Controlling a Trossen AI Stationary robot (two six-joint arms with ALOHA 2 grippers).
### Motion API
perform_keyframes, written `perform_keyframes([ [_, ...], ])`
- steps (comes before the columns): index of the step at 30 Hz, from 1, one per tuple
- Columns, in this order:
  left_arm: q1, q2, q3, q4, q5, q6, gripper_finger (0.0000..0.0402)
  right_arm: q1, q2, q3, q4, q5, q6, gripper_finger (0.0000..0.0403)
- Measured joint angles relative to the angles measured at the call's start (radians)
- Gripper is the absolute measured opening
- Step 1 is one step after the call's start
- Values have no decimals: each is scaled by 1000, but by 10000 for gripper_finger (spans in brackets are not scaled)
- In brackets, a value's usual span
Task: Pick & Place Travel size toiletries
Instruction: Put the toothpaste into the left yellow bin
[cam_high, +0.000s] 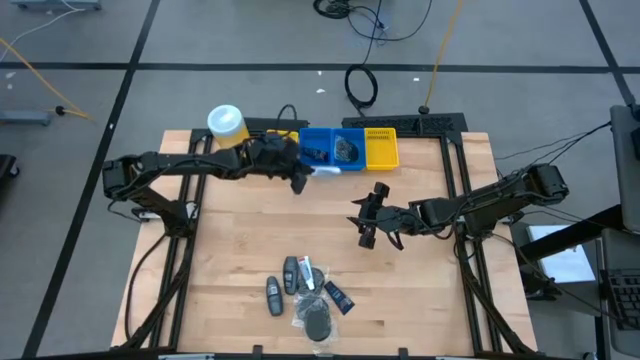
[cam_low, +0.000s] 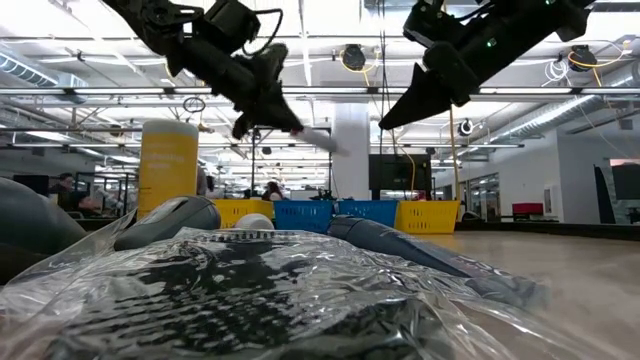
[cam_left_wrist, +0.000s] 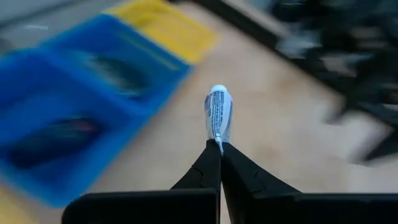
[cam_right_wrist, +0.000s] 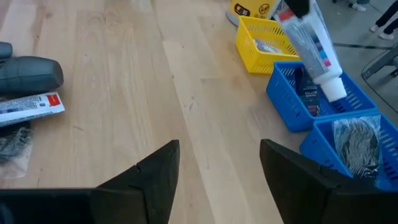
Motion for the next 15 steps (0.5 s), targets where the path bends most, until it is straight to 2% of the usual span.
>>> perform_keyframes([
  [6,1,0,0,-107,-300,23,0,0,0,0,0,0,0,215],
  [15,-23,0,0,-184,-545,13,0,0,0,0,0,1,0,215],
])
